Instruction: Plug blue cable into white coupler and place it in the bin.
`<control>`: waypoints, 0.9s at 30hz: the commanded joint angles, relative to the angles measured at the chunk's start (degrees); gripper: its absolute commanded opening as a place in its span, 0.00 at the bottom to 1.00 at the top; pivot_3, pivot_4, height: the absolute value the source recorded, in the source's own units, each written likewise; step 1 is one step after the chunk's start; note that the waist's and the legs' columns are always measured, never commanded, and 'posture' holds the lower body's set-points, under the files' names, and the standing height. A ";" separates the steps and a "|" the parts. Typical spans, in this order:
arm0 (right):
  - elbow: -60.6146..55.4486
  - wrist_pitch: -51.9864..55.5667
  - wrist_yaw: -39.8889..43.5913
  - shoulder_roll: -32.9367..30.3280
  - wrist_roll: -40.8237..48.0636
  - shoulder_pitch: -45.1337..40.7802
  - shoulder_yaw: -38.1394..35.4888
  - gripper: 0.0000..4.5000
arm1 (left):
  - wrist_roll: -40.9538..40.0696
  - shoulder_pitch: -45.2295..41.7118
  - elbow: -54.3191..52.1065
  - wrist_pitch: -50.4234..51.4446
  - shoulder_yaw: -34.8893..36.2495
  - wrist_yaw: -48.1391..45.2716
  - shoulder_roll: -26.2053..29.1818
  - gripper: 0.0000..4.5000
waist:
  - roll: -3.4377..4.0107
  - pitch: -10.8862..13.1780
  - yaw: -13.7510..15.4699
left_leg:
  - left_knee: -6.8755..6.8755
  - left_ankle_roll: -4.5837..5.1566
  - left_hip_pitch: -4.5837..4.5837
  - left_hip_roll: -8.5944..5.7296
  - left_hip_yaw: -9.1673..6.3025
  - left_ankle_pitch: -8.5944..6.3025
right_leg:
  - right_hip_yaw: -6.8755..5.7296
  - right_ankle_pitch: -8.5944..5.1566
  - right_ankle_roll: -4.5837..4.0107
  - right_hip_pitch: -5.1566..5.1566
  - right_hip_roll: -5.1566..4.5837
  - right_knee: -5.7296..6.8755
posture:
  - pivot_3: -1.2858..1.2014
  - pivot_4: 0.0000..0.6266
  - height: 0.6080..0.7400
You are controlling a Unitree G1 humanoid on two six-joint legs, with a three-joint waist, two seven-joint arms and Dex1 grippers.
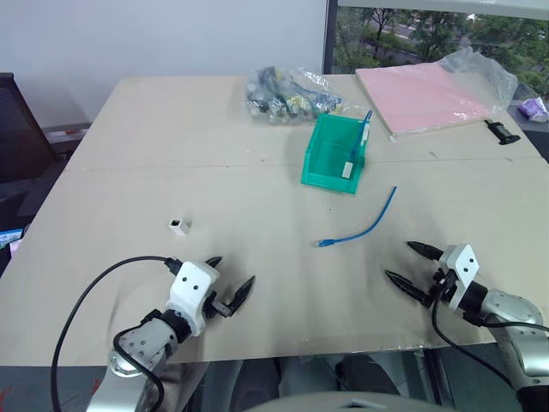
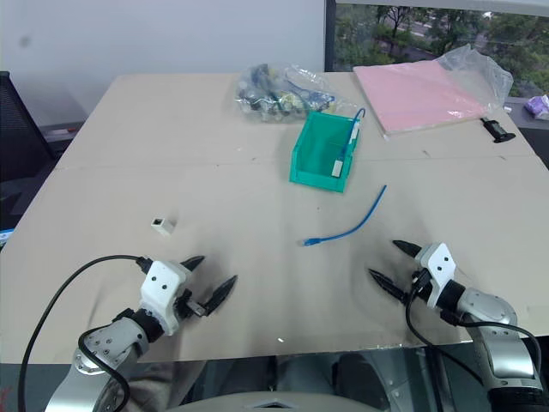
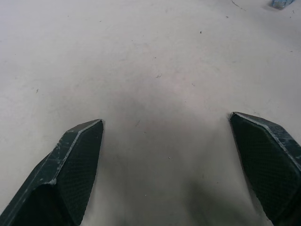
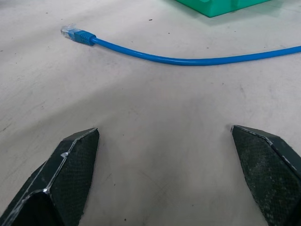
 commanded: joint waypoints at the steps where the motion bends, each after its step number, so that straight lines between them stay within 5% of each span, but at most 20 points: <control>1: 0.16 -0.47 0.56 -0.81 0.34 0.10 -0.58 0.98 | 0.14 1.09 -0.87 -2.05 -0.36 0.02 -0.38 0.98 | 0.00 0.00 0.00 | 0.00 0.00 0.00 0.00 0.00 0.00 | 0.00 0.00 0.00 0.00 0.00 0.00 | 0.52 0.24 1.00; 18: -1.39 0.33 1.21 -2.36 1.40 1.97 -1.09 0.98 | 0.44 3.30 -0.61 -5.54 -1.20 -1.24 -0.09 0.98 | -0.05 0.02 0.03 | -0.01 0.01 0.01 -0.01 0.03 0.00 | 0.10 -0.01 0.01 -0.01 0.02 0.00 | 0.52 0.24 1.00; 27: -2.91 1.19 0.88 -2.47 1.81 2.41 -0.76 0.99 | -1.93 -6.16 -0.16 -4.64 -6.19 -11.11 6.15 0.99 | -0.06 0.05 0.22 | -0.01 0.01 0.00 -0.01 0.04 0.00 | 0.09 -0.01 0.01 -0.01 0.02 0.01 | 0.52 0.24 1.00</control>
